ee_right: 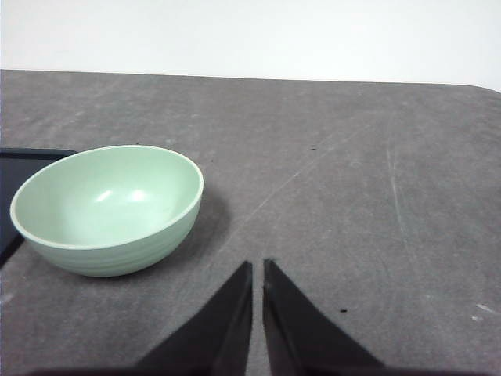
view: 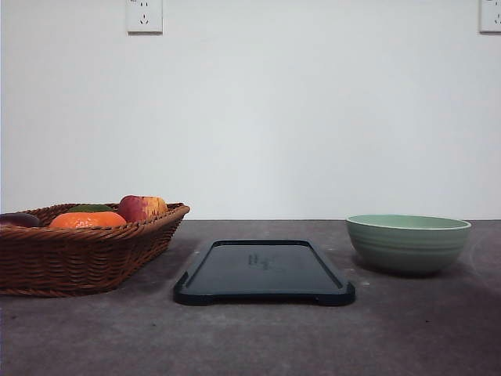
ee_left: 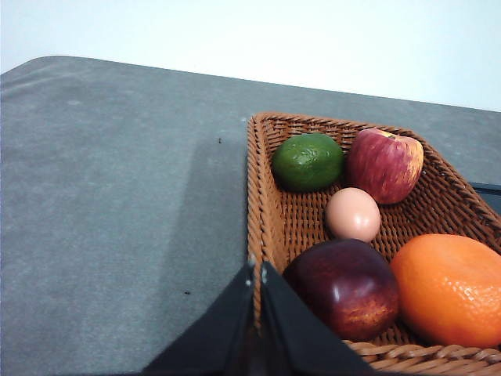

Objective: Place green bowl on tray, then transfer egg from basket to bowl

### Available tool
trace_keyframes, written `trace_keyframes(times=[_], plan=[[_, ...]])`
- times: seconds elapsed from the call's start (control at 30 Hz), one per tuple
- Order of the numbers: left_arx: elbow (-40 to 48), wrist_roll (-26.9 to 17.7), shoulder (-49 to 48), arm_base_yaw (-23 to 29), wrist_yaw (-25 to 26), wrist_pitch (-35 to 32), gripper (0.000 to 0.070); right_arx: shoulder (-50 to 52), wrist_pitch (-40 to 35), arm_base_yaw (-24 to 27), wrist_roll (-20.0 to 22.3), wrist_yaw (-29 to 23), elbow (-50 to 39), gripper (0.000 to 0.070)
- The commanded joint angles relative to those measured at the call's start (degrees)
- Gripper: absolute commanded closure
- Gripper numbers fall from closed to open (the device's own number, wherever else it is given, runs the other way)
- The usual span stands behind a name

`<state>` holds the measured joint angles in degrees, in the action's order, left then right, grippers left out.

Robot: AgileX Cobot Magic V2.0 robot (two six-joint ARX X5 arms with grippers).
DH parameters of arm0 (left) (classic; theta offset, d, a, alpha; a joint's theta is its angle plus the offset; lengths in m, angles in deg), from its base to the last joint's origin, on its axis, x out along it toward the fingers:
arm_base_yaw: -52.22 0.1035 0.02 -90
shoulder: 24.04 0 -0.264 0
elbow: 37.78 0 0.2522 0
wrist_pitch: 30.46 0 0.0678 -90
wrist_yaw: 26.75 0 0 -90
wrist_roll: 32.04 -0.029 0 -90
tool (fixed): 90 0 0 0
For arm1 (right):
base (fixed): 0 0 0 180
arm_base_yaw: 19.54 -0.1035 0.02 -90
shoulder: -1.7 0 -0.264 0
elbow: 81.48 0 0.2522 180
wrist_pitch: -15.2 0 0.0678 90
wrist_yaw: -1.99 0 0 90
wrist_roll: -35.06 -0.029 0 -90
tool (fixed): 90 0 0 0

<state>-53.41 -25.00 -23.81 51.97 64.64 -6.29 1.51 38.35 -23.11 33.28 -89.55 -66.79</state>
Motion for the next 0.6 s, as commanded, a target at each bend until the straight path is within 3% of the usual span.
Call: trace_keyframes(times=[0.0,0.37,0.47,0.57], plan=[[1.1,-0.2,0.0,0.1,-0.1,0.3,0.0700,0.0,-0.4,0.1,-0.5,0.0,-0.2,0.0684],[1.1,1.2,0.0,0.1,0.0,0.3,0.0700,0.0,-0.4,0.1,-0.6,0.0,-0.2,0.0684],[1.1,6.4,0.0,0.1,0.0,0.3,0.0700,0.0,-0.4,0.0,-0.7,0.0,-0.2,0.0684],[1.1,14.9,0.0,0.1,0.0,0.3,0.0700,0.0,-0.4,0.0,-3.4,0.0,-0.2,0.0685]])
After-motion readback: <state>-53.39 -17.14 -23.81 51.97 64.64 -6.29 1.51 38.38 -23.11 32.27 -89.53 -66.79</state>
